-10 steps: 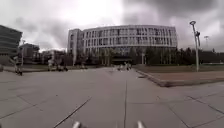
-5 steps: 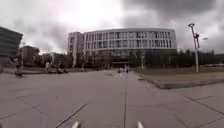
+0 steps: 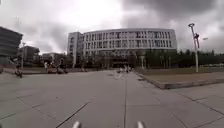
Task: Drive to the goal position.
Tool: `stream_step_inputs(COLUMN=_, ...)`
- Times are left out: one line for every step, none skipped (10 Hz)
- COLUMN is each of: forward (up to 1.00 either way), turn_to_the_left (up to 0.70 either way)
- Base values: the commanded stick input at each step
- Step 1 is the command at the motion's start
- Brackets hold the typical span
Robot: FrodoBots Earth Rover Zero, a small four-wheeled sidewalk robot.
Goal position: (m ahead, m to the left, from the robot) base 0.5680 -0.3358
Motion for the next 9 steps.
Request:
stream_step_inputs(forward=0.5, turn_to_the_left=0.01)
stream_step_inputs(forward=0.5, turn_to_the_left=0.01)
stream_step_inputs(forward=0.5, turn_to_the_left=0.01)
stream_step_inputs(forward=0.5, turn_to_the_left=0.01)
stream_step_inputs(forward=0.5, turn_to_the_left=0.01)
stream_step_inputs(forward=0.5, turn_to_the_left=0.01)
stream_step_inputs(forward=0.5, turn_to_the_left=0.01)
stream_step_inputs(forward=0.5, turn_to_the_left=0.01)
stream_step_inputs(forward=0.5, turn_to_the_left=0.01)
